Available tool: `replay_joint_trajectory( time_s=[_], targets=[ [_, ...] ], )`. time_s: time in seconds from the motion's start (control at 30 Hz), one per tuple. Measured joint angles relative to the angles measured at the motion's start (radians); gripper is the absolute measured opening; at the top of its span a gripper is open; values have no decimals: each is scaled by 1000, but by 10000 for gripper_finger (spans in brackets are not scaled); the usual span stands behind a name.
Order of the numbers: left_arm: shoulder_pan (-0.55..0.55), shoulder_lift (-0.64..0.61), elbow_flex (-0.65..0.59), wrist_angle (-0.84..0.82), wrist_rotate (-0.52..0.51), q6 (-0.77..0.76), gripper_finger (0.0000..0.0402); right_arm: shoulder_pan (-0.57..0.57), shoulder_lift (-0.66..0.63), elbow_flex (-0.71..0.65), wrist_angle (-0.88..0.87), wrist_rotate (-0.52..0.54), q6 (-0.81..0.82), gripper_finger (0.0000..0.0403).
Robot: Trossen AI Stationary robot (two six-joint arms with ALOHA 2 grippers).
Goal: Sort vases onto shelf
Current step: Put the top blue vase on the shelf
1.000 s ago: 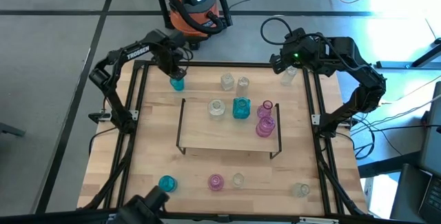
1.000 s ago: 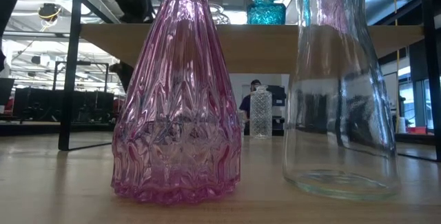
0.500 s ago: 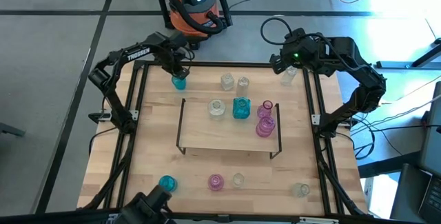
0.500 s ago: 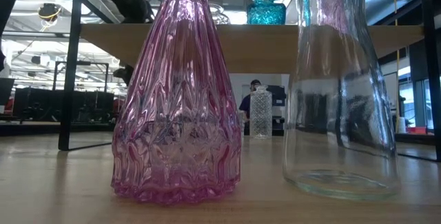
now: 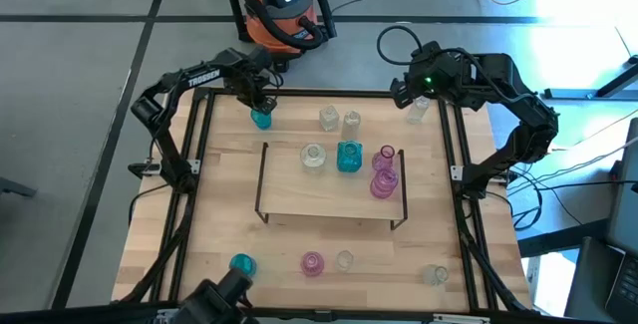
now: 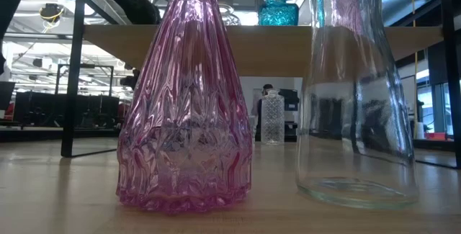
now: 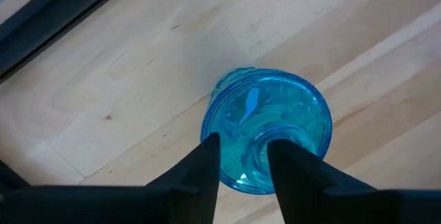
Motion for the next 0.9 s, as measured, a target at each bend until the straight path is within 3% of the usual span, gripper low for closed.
replay_joint_trajectory(
  time_s=[0.23,0.7,0.9],
  targets=[
    [-19,-4,-20,-11,2,34,29,0,0,0,0,-7,0,129],
    [-55,-140,-29,-87,-15,40,27,0,18,0,16,-7,0,129],
    [-110,-283,-29,-111,-5,-3,27,0,58,-3,122,-112,-44,129]
  ],
)
